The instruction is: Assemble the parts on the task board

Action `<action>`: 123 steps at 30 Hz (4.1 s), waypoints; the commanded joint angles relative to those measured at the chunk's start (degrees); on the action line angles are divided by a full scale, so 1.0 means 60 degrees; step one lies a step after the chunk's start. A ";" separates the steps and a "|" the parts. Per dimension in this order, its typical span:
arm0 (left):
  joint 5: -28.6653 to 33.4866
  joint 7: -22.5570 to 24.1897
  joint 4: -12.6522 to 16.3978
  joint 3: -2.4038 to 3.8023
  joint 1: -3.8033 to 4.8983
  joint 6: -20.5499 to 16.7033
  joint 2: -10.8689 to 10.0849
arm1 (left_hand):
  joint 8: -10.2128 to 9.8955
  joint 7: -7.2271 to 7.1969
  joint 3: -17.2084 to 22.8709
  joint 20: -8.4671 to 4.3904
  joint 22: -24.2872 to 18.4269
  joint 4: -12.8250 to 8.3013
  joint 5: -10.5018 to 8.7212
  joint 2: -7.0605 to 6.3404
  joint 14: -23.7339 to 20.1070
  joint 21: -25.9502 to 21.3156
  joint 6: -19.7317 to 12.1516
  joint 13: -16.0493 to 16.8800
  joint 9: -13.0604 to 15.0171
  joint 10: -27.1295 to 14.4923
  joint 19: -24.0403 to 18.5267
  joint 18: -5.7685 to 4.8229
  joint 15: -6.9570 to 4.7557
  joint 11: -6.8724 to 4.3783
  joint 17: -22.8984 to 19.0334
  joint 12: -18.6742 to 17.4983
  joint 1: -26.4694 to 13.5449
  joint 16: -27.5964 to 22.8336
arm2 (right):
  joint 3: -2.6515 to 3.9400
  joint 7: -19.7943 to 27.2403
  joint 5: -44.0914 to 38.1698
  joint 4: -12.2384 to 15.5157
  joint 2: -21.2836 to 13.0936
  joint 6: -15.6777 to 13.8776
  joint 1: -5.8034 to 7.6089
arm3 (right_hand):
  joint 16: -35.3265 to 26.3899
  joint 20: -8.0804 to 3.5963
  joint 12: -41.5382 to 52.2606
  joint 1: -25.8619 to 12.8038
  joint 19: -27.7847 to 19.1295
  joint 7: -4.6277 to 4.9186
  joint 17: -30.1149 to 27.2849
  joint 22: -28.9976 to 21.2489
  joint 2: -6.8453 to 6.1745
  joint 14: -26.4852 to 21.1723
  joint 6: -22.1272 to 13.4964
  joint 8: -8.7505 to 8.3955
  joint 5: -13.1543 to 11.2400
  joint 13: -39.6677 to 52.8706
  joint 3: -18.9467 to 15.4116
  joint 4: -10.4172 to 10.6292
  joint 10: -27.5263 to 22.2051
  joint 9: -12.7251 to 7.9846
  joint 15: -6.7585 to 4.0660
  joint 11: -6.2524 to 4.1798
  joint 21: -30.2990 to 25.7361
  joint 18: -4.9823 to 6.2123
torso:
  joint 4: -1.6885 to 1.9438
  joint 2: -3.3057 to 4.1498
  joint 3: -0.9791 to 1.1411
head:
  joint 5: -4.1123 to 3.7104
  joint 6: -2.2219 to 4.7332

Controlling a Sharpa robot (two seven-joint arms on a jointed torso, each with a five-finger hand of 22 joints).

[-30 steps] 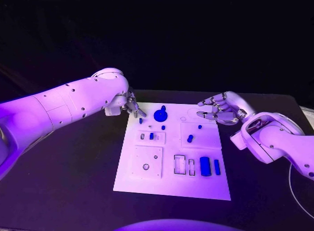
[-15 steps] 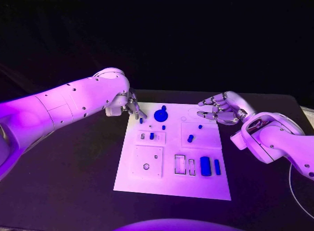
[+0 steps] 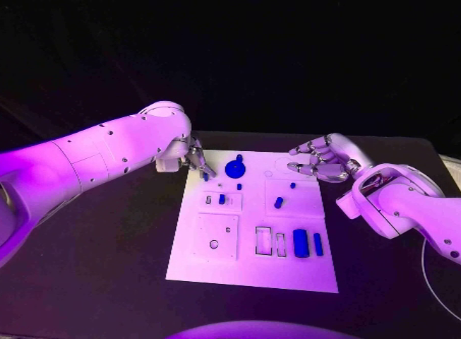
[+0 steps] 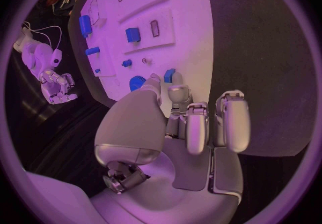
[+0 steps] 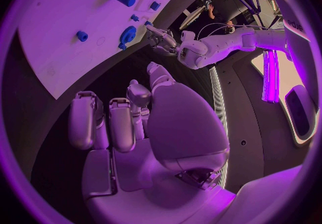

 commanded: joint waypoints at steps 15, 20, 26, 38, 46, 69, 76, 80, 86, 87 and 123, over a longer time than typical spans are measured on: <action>0.0122 0.0078 -0.0053 -0.0001 -0.0014 -0.0168 0.0072 | 0.0083 -0.0102 0.1008 -0.0096 0.0940 -0.0475 -0.0069 0.0711 0.1006 -0.0021 -0.0079 -0.0143 0.0032 -0.0031 0.0055 0.0065 -0.0105 -0.0146 0.2511 -0.0015 0.1229 0.0029 | 0.0001 0.0062 -0.0025 -0.0029 0.0034 0.0152 -0.0023 | -0.0052 -0.0009 -0.0028 -0.0064 -0.0073 0.0005 -0.0013 -0.0043 0.0035 0.0460 0.0054 -0.0013 0.0086 -0.0008 0.0020 0.0029 -0.0076 -0.0002 0.0018 0.0009 -0.0075 0.0142 | 0.0000 0.0000 -0.0002 | 0.0006 -0.0075; 0.0152 0.0073 -0.0060 -0.0001 -0.0014 -0.0148 0.0078 | 0.0049 -0.0106 0.2121 -0.0134 0.0938 -0.1062 0.0046 0.0676 0.1006 -0.0042 -0.0278 -0.0255 0.0023 -0.0130 0.0046 0.0068 -0.0137 -0.0165 0.2511 -0.0136 0.2041 0.0029 | 0.0001 0.0058 -0.0025 -0.0033 0.0039 0.0176 -0.0031 | -0.0052 -0.0009 -0.0028 -0.0064 -0.0073 0.0005 -0.0013 -0.0043 0.0035 0.0460 0.0054 -0.0013 0.0086 -0.0008 0.0020 0.0029 -0.0076 -0.0002 0.0018 0.0009 -0.0075 0.0142 | 0.0005 -0.0005 -0.0001 | 0.0010 -0.0099; 0.0214 0.0109 -0.0044 -0.0003 -0.0014 -0.0121 0.0050 | 0.0271 0.0008 0.4628 -0.0051 0.0967 -0.1389 0.0117 -0.0327 0.1006 -0.0067 -0.0358 -0.0466 0.0165 -0.0059 0.0043 0.0070 -0.0027 -0.0091 0.2511 -0.0241 0.1505 0.0029 | 0.0000 0.0044 -0.0025 -0.0038 0.0038 0.0213 -0.0039 | -0.0052 -0.0009 -0.0028 -0.0064 -0.0073 0.0005 -0.0013 -0.0043 0.0035 0.0460 0.0054 -0.0013 0.0086 -0.0008 0.0020 0.0029 -0.0076 -0.0002 0.0018 0.0009 -0.0075 0.0142 | 0.0008 -0.0007 0.0001 | 0.0006 -0.0117; 0.1060 0.0541 0.1363 -0.0145 -0.0008 -0.1453 -0.0888 | 0.0681 -0.0040 0.6374 -0.0059 0.1164 -0.2066 0.1236 -0.1123 0.1006 0.0055 -0.0248 -0.0617 0.0422 0.0188 0.0160 0.0024 -0.0061 -0.0124 0.2511 -0.0190 0.0445 0.0029 | -0.0005 0.0036 -0.0011 -0.0028 0.0006 0.0276 -0.0062 | -0.0045 -0.0009 -0.0003 -0.0109 -0.0078 0.0005 0.0005 -0.0053 0.0015 0.0464 0.0068 -0.0007 0.0136 0.0001 -0.0003 0.0061 -0.0071 0.0000 0.0020 0.0011 -0.0085 0.0143 | 0.0044 -0.0021 0.0015 | 0.0071 -0.0112; 0.0888 0.0816 0.2924 -0.0279 -0.0130 -0.2557 -0.1754 | 0.0722 -0.0067 0.6522 -0.0078 0.1270 -0.2185 0.1363 -0.1186 0.1006 0.0145 -0.0197 -0.0560 0.0438 0.0283 0.0231 -0.0005 -0.0084 -0.0151 0.2511 -0.0112 0.0291 0.0029 | -0.0007 -0.0009 -0.0025 -0.0036 -0.0012 0.0241 -0.0104 | -0.0057 -0.0010 0.0042 -0.0160 -0.0084 0.0001 -0.0003 -0.0064 -0.0015 0.0464 0.0075 -0.0004 0.0245 0.0021 -0.0034 0.0100 -0.0056 0.0002 0.0018 0.0010 -0.0098 0.0145 | 0.0093 -0.0060 0.0009 | 0.0062 -0.0147; -0.0110 0.0539 0.4114 -0.0334 -0.0746 -0.2751 -0.2372 | 0.0746 -0.0096 0.6635 -0.0097 0.1321 -0.2283 0.1393 -0.1251 0.1006 0.0188 -0.0122 -0.0384 0.0429 0.0392 0.0266 -0.0018 -0.0106 -0.0179 0.2511 0.0051 0.0198 0.0029 | -0.0008 -0.0012 -0.0028 -0.0035 -0.0043 0.0253 -0.0178 | -0.0068 -0.0011 0.0051 -0.0169 -0.0096 -0.0002 -0.0015 -0.0084 -0.0015 0.0462 0.0080 -0.0002 0.0295 0.0021 -0.0037 0.0112 -0.0054 0.0002 0.0017 0.0007 -0.0111 0.0150 | 0.0088 -0.0046 0.0008 | 0.0000 -0.0205; -0.0141 0.0314 0.4063 -0.0339 -0.0775 -0.2327 -0.2353 | 0.0746 -0.0097 0.6647 -0.0099 0.1302 -0.2290 0.1395 -0.1252 0.1006 0.0170 -0.0115 -0.0390 0.0427 0.0394 0.0253 -0.0012 -0.0107 -0.0181 0.2511 0.0047 0.0189 0.0029 | -0.0008 -0.0010 -0.0028 -0.0028 -0.0054 0.0251 -0.0186 | -0.0059 -0.0011 0.0065 -0.0169 -0.0096 -0.0002 -0.0002 -0.0084 -0.0014 0.0465 0.0081 -0.0001 0.0300 0.0031 -0.0036 0.0113 -0.0048 0.0003 0.0017 0.0007 -0.0111 0.0150 | 0.0086 -0.0054 0.0014 | 0.0012 -0.0229; -0.0150 0.0273 0.4064 -0.0342 -0.0786 -0.2132 -0.2358 | 0.0746 -0.0099 0.6656 -0.0100 0.1299 -0.2298 0.1399 -0.1255 0.1006 0.0167 -0.0112 -0.0393 0.0425 0.0394 0.0251 -0.0011 -0.0108 -0.0182 0.2511 0.0044 0.0183 0.0029 | -0.0008 -0.0006 -0.0028 -0.0026 -0.0057 0.0251 -0.0190 | -0.0059 -0.0011 0.0065 -0.0169 -0.0096 -0.0002 -0.0002 -0.0084 -0.0014 0.0465 0.0081 -0.0001 0.0300 0.0031 -0.0036 0.0113 -0.0048 0.0003 0.0017 0.0007 -0.0111 0.0150 | 0.0098 -0.0055 0.0016 | 0.0016 -0.0237; -0.0154 0.0250 0.4087 -0.0343 -0.0793 -0.1893 -0.2393 | 0.0745 -0.0104 0.6714 -0.0106 0.1300 -0.2355 0.1468 -0.1288 0.1006 0.0164 -0.0082 -0.0396 0.0410 0.0409 0.0251 -0.0011 -0.0111 -0.0188 0.2511 0.0042 0.0136 0.0029 | -0.0008 0.0005 -0.0015 -0.0028 -0.0056 0.0270 -0.0194 | -0.0059 -0.0011 0.0065 -0.0169 -0.0096 -0.0002 -0.0002 -0.0084 -0.0014 0.0465 0.0081 -0.0001 0.0300 0.0031 -0.0036 0.0113 -0.0048 0.0003 0.0017 0.0007 -0.0111 0.0150 | 0.0091 -0.0052 0.0008 | 0.0006 -0.0239; -0.0155 0.0249 0.4093 -0.0343 -0.0794 -0.1860 -0.2397 | 0.0745 -0.0106 0.6739 -0.0108 0.1306 -0.2380 0.1518 -0.1303 0.1006 0.0168 -0.0065 -0.0394 0.0403 0.0420 0.0254 -0.0013 -0.0112 -0.0189 0.2511 0.0044 0.0106 0.0029 | -0.0008 0.0007 -0.0013 -0.0028 -0.0055 0.0272 -0.0194 | -0.0059 -0.0011 0.0065 -0.0169 -0.0096 -0.0002 -0.0002 -0.0084 -0.0014 0.0465 0.0081 -0.0001 0.0300 0.0031 -0.0036 0.0113 -0.0048 0.0003 0.0017 0.0007 -0.0111 0.0150 | 0.0089 -0.0048 0.0008 | 0.0018 -0.0234; -0.0163 0.0108 0.3697 -0.0364 -0.0797 -0.1093 -0.1991 | 0.0575 -0.0274 0.5652 -0.0186 0.1421 -0.1934 0.1621 -0.1050 0.1006 0.0226 0.0384 -0.0065 0.0078 0.0682 0.0320 -0.0039 -0.0200 -0.0298 0.2511 0.0322 -0.1136 0.0029 | -0.0008 -0.0004 0.0000 0.0007 -0.0091 0.0334 -0.0197 | -0.0059 -0.0011 0.0065 -0.0169 -0.0096 -0.0002 -0.0002 -0.0084 -0.0014 0.0465 0.0081 -0.0001 0.0300 0.0031 -0.0036 0.0113 -0.0048 0.0003 0.0017 0.0007 -0.0111 0.0150 | 0.0086 -0.0045 0.0017 | 0.0061 -0.0343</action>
